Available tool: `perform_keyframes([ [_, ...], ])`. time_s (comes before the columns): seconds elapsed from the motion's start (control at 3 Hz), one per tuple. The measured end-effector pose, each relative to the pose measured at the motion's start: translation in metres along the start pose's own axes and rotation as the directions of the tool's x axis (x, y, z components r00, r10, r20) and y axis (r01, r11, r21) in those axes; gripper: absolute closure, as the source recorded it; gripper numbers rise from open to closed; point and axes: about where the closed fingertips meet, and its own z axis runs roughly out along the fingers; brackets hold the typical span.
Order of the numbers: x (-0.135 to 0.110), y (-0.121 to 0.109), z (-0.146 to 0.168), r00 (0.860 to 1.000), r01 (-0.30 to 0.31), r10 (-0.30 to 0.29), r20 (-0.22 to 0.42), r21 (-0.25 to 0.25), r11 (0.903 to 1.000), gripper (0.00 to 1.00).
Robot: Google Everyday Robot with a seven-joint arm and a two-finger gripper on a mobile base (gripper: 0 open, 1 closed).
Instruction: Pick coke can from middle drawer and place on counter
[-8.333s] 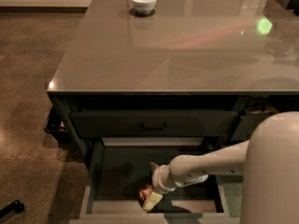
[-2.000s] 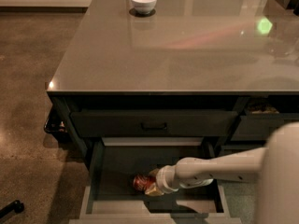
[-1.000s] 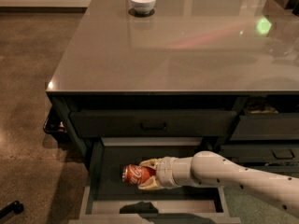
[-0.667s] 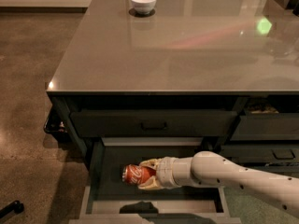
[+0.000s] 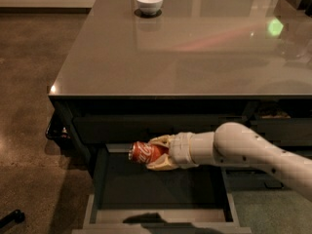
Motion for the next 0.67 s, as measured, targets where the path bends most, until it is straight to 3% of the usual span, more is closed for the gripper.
perform_keyframes([
  [0.33,-0.0736,-0.0318,-0.059,0.994,0.105,-0.106,0.019,0.071,0.992,1.0],
  [0.67,-0.0736,-0.0319,-0.059,0.994,0.105,-0.106,0.019,0.071,0.992,1.0],
])
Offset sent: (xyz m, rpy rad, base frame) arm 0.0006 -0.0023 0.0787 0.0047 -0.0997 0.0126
